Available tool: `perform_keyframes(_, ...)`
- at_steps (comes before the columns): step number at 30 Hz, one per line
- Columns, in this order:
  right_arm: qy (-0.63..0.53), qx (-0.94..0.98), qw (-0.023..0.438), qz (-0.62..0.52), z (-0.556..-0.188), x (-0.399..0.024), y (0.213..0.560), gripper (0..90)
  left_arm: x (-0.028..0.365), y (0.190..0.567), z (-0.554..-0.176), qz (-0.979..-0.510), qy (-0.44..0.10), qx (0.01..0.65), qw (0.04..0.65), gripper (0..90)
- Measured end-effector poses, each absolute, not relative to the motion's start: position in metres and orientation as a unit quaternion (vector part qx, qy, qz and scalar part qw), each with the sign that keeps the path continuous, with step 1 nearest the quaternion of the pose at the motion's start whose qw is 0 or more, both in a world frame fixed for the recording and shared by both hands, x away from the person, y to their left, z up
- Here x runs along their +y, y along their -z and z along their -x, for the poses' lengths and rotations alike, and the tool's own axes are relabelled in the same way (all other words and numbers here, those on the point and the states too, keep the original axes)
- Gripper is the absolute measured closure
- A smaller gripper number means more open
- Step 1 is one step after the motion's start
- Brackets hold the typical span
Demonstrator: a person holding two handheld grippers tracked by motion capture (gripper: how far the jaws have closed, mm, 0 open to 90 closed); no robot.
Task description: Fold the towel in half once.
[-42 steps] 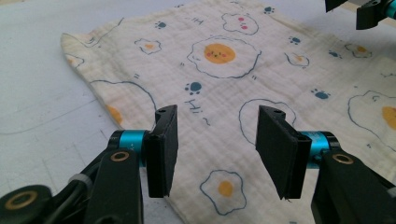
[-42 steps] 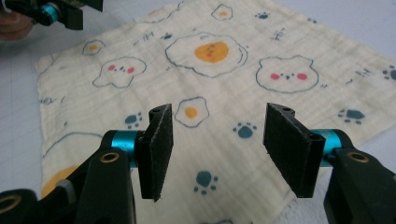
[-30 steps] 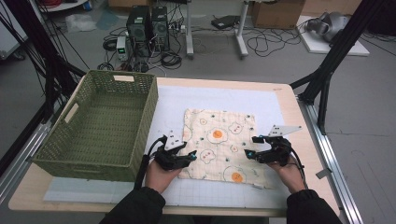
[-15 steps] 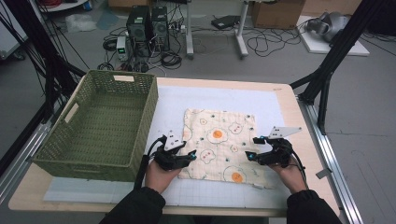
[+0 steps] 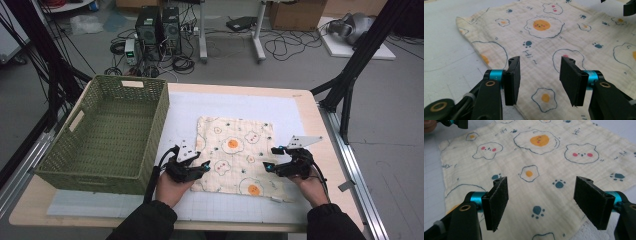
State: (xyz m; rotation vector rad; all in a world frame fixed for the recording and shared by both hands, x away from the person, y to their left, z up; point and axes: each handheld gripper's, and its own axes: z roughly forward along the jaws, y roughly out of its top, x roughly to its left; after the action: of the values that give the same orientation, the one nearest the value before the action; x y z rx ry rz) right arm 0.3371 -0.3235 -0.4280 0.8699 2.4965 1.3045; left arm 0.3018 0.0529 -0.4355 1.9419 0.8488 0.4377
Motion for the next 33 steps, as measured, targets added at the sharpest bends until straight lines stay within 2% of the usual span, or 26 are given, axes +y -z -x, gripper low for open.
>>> perform_keyframes(7, -0.442, 0.838, 0.091, -0.307, -0.348, -0.333, 0.430, 31.4, 0.046, 0.428, -0.306, -0.789, -0.186, 0.351, 0.468, 54.1)
perform_keyframes(11, -0.448, 0.832, 0.068, -0.320, -0.361, -0.342, 0.427, 31.9, 0.039, 0.414, -0.320, -0.779, -0.192, 0.359, 0.477, 56.1)
perform_keyframes(17, -0.433, 0.840, 0.078, -0.317, -0.385, -0.345, 0.405, 39.1, 0.033, 0.395, -0.351, -0.764, -0.202, 0.378, 0.482, 59.0)
perform_keyframes(19, -0.432, 0.840, 0.090, -0.315, -0.394, -0.345, 0.397, 45.0, 0.032, 0.393, -0.361, -0.759, -0.204, 0.386, 0.483, 60.0)
perform_keyframes(24, -0.424, 0.837, 0.110, -0.328, -0.413, -0.347, 0.398, 54.0, 0.036, 0.408, -0.389, -0.744, -0.187, 0.444, 0.464, 63.2)
perform_keyframes(33, -0.393, 0.836, 0.112, -0.367, -0.434, -0.340, 0.429, 54.8, 0.036, 0.436, -0.412, -0.749, -0.176, 0.490, 0.410, 67.8)
